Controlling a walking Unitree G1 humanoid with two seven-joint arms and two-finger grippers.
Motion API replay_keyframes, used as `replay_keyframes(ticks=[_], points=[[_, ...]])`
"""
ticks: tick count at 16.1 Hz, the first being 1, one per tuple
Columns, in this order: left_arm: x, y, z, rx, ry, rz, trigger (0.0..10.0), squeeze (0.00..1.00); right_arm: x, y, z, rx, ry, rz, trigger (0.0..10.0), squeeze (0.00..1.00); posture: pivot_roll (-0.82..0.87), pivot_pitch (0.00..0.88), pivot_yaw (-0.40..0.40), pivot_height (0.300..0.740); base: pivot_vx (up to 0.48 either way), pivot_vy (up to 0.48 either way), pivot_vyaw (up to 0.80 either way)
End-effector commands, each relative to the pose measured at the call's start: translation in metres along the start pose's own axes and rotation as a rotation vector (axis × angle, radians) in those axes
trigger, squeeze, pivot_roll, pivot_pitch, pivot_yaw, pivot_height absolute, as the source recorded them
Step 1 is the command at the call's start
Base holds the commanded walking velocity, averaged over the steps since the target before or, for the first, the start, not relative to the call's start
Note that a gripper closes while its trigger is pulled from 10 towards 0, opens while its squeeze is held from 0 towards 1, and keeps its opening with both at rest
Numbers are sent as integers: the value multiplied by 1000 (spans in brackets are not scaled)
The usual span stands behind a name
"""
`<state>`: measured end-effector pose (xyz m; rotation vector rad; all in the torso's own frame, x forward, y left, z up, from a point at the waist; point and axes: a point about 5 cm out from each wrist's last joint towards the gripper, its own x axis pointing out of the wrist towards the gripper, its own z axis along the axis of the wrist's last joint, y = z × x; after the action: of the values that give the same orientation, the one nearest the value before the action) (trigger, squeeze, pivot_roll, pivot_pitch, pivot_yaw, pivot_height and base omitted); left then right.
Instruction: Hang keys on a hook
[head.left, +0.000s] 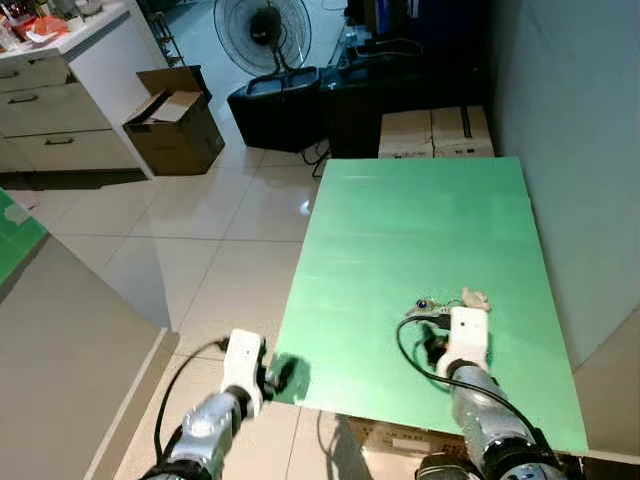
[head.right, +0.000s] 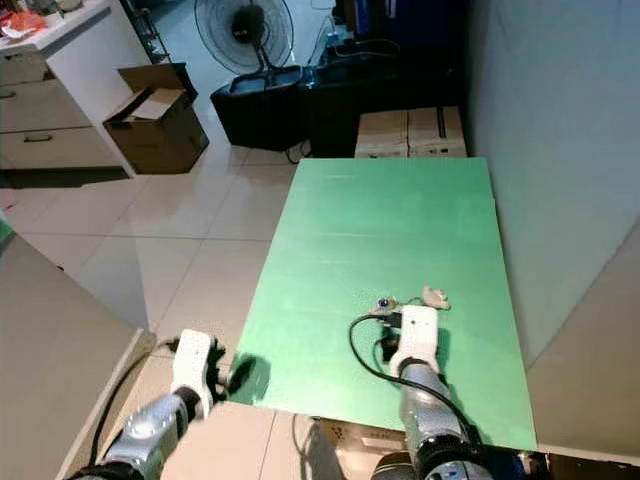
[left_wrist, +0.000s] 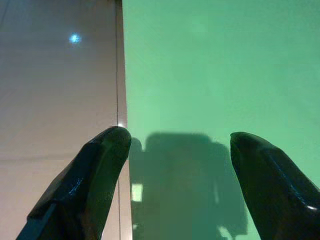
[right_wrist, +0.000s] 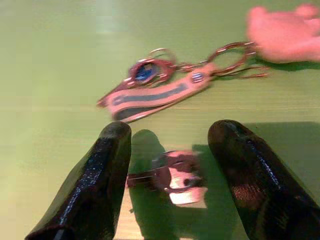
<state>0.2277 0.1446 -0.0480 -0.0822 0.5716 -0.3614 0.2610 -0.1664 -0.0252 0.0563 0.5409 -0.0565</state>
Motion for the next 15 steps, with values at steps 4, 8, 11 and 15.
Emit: replay_keyframes(ticks=[4, 8, 11, 15], points=[[-1, 11, 11, 9, -57, 26, 10000, 0, -6, 20, -22, -17, 148, 178, 10000, 0, -267, 21, 247, 740, 0, 0, 0], [1, 13, 21, 23, -103, 27, 10000, 0, -9, 8, -29, -49, 185, 129, 10000, 0, -260, 24, 247, 740, 0, 0, 0], [6, 7, 64, 81, -308, -36, 10000, 0, -10, 6, -34, -63, 223, 99, 10000, 0, -257, 28, 253, 740, 0, 0, 0], [-3, -12, 101, 119, -433, -73, 10000, 0, -12, 4, -37, -94, 247, 96, 10000, 1000, -255, 26, 260, 740, 0, 0, 0]])
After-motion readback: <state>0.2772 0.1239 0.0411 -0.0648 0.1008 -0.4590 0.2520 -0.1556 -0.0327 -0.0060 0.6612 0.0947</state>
